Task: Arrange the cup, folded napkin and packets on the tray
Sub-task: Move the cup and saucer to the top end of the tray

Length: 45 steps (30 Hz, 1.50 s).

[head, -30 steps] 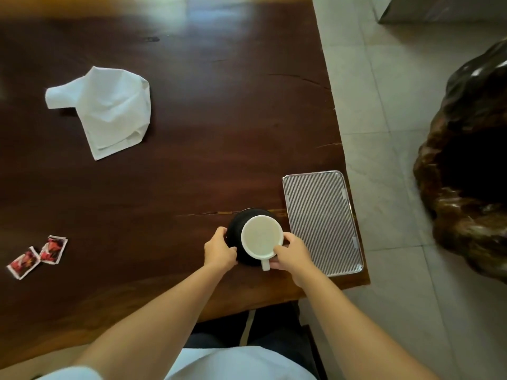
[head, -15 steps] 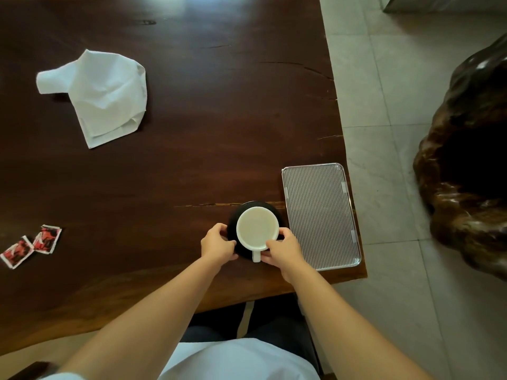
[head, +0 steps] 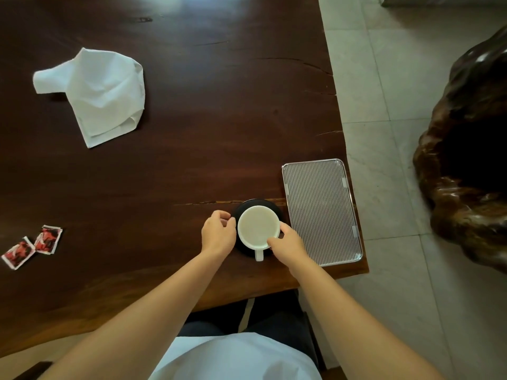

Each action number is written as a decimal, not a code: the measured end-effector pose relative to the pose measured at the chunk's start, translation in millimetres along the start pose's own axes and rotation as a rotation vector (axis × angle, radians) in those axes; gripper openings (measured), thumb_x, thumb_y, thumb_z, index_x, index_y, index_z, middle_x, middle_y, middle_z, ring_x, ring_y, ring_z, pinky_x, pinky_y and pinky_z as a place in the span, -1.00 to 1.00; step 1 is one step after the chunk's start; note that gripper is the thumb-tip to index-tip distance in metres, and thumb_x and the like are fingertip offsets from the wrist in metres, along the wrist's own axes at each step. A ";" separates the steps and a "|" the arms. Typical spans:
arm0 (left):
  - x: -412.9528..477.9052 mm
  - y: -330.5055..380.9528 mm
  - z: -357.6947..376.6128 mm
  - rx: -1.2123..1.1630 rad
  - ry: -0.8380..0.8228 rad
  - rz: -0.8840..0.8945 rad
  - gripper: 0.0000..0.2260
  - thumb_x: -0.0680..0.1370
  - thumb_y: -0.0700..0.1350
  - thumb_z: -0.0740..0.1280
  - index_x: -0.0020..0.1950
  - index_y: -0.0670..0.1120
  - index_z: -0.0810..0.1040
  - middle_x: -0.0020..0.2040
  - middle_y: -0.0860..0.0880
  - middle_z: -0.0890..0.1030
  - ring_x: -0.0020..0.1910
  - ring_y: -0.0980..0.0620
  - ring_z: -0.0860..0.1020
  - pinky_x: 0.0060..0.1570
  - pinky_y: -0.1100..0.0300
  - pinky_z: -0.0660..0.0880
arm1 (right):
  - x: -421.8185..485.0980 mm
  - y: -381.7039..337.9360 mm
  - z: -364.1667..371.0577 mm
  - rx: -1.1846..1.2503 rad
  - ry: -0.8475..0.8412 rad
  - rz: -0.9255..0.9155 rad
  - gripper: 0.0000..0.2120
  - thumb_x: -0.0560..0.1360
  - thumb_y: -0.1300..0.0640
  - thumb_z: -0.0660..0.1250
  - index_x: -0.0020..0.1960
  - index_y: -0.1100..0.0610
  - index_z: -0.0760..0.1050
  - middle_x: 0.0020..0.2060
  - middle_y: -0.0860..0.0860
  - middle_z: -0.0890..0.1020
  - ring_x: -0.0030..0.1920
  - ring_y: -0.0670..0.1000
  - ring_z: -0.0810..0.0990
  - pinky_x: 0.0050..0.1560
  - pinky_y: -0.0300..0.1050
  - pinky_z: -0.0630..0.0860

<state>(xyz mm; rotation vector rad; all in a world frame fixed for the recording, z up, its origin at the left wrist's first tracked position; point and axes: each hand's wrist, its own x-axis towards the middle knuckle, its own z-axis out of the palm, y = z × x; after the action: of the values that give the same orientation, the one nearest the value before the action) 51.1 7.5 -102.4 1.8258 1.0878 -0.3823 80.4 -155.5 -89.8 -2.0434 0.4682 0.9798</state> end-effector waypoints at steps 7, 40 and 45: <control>-3.8 11.0 0.2 0.006 -0.202 0.081 -0.68 0.62 -0.15 0.35 0.37 0.00 0.55 0.09 -0.04 0.62 -0.07 0.02 0.60 -0.23 0.17 0.65 | -0.8 -6.9 -7.0 -0.113 -0.025 -0.070 -0.54 0.54 0.29 0.30 0.41 0.05 0.40 0.07 -0.02 0.50 0.11 0.01 0.51 0.02 -0.09 0.57; -21.1 25.5 5.2 -0.107 -0.323 -0.090 -0.66 0.68 -0.16 0.24 0.43 0.10 0.49 0.31 -0.03 0.52 0.31 -0.13 0.50 0.04 -0.16 0.66 | 37.3 -11.6 -43.2 -0.363 -0.400 -0.178 -0.47 0.45 0.09 0.51 0.34 0.06 0.39 0.14 0.01 0.53 0.11 -0.01 0.49 -0.02 -0.17 0.47; -22.1 21.9 12.0 -0.094 -0.292 -0.055 -0.64 0.69 -0.15 0.21 0.49 0.07 0.43 0.35 -0.01 0.49 0.32 -0.11 0.48 0.04 -0.09 0.67 | 47.6 -19.2 -45.8 -0.440 -0.480 -0.190 -0.43 0.41 0.10 0.54 0.32 0.05 0.36 0.17 0.04 0.53 0.10 -0.01 0.47 -0.01 -0.16 0.44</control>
<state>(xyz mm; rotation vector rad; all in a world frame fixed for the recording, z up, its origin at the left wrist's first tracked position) 58.7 -17.5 -81.7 1.6006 0.9379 -0.6001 144.0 -179.6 -99.8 -2.0743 -0.2113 1.4938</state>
